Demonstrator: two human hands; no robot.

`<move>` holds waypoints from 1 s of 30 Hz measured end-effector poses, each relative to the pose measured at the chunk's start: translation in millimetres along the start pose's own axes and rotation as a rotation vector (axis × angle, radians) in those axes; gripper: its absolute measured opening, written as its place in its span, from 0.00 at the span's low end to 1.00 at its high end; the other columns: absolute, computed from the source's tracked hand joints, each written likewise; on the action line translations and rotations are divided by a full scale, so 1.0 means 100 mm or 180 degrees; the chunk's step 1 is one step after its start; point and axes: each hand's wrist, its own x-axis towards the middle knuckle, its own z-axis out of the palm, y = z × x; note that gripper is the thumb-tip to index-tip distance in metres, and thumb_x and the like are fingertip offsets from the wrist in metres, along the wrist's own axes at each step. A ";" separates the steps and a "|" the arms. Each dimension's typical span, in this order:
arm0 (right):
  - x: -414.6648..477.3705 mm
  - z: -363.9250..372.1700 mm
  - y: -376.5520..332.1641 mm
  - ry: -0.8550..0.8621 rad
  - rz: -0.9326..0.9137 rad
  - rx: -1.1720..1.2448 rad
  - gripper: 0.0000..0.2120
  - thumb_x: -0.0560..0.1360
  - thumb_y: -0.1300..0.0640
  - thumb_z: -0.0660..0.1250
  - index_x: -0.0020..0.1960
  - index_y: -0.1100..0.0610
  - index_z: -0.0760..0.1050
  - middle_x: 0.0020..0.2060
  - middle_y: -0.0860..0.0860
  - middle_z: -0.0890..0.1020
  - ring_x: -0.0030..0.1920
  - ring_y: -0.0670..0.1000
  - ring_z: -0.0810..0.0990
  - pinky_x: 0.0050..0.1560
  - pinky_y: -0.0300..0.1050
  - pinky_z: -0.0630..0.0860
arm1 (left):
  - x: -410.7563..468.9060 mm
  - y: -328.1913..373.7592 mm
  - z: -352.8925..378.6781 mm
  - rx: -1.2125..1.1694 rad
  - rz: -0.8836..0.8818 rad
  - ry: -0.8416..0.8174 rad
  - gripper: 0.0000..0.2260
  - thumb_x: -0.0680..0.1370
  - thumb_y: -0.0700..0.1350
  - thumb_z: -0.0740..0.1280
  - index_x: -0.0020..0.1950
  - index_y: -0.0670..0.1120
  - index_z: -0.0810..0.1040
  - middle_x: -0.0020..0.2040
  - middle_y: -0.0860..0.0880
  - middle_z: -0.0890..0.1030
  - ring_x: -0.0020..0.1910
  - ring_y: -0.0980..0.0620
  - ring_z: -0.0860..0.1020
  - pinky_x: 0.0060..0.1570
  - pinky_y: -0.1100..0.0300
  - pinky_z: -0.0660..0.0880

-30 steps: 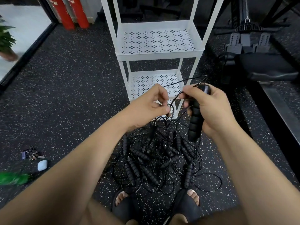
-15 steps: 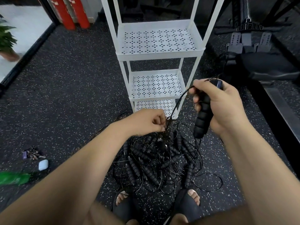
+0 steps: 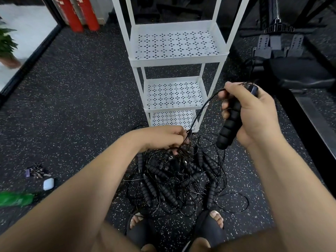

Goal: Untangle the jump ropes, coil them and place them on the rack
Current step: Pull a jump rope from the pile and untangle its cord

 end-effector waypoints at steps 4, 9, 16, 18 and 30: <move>0.02 0.00 -0.01 0.0009 -0.0063 0.0043 0.07 0.80 0.61 0.74 0.51 0.57 0.76 0.40 0.55 0.85 0.33 0.50 0.75 0.32 0.43 0.70 | -0.01 -0.10 -0.06 0.0217 -0.0059 0.0074 0.15 0.79 0.40 0.70 0.62 0.54 0.77 0.47 0.51 0.82 0.45 0.53 0.78 0.57 0.48 0.78; 0.03 -0.04 -0.02 0.0059 -0.0120 0.0082 0.07 0.80 0.60 0.75 0.51 0.57 0.77 0.41 0.55 0.85 0.33 0.50 0.75 0.32 0.44 0.69 | 0.02 -0.26 -0.11 0.0668 -0.0102 0.0374 0.04 0.85 0.54 0.67 0.53 0.56 0.79 0.48 0.56 0.85 0.44 0.53 0.80 0.49 0.56 0.77; 0.03 -0.05 -0.04 0.0140 -0.0194 0.0141 0.07 0.80 0.61 0.74 0.51 0.57 0.76 0.39 0.55 0.84 0.33 0.50 0.75 0.31 0.43 0.70 | 0.23 -0.69 -0.16 0.0769 -0.0421 0.0691 0.07 0.84 0.54 0.68 0.50 0.53 0.79 0.47 0.51 0.82 0.42 0.50 0.74 0.44 0.55 0.71; 0.04 -0.06 -0.04 0.0155 -0.0227 0.0148 0.07 0.80 0.60 0.74 0.52 0.58 0.76 0.39 0.55 0.84 0.33 0.50 0.76 0.31 0.43 0.70 | 0.28 -0.81 -0.13 0.0687 -0.0504 0.0751 0.06 0.84 0.53 0.67 0.50 0.54 0.79 0.47 0.52 0.81 0.42 0.50 0.74 0.44 0.54 0.72; 0.03 0.00 0.03 0.0011 -0.0081 0.0014 0.07 0.80 0.61 0.74 0.52 0.57 0.76 0.40 0.55 0.84 0.34 0.50 0.75 0.31 0.44 0.70 | 0.18 -0.61 -0.18 -0.0291 0.0000 0.1517 0.08 0.87 0.52 0.65 0.55 0.64 0.83 0.47 0.49 0.87 0.39 0.44 0.78 0.43 0.54 0.77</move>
